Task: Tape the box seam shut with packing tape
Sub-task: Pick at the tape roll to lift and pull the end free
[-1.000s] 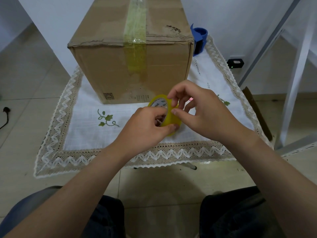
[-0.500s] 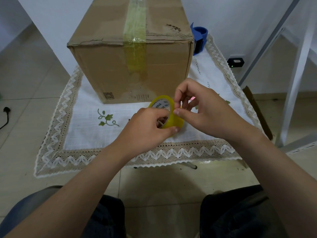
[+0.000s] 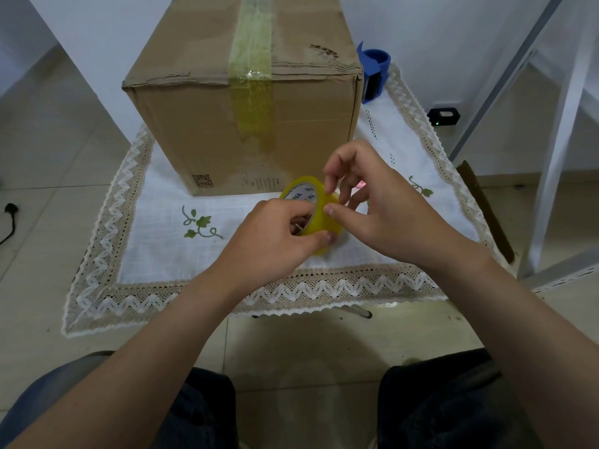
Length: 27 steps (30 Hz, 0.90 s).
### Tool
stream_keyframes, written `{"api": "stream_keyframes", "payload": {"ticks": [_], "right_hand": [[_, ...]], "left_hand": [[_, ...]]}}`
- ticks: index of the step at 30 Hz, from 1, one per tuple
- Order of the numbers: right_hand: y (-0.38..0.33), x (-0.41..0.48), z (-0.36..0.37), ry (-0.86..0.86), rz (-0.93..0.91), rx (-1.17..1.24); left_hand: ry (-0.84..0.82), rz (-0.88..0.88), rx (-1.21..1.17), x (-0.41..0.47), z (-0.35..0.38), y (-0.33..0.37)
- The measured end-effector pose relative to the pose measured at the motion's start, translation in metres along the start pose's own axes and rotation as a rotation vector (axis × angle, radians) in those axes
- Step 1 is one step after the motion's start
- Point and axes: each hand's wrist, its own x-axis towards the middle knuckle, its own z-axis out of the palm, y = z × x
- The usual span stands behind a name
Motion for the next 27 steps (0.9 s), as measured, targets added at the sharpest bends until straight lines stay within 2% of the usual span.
{"api": "stream_keyframes", "payload": {"ticks": [11,24,27], "right_hand": [[-0.002,0.000,0.002,0.024,0.023,-0.018],[0.007,-0.001,0.002,-0.043,0.005,0.017],[0.013,0.001,0.000,0.029,-0.015,-0.033]], "left_hand": [[0.023,0.012,-0.007,-0.002,0.002,0.000],[0.010,0.000,-0.012,-0.001,0.000,-0.003],[0.016,-0.010,-0.049,0.000,-0.001,-0.004]]}}
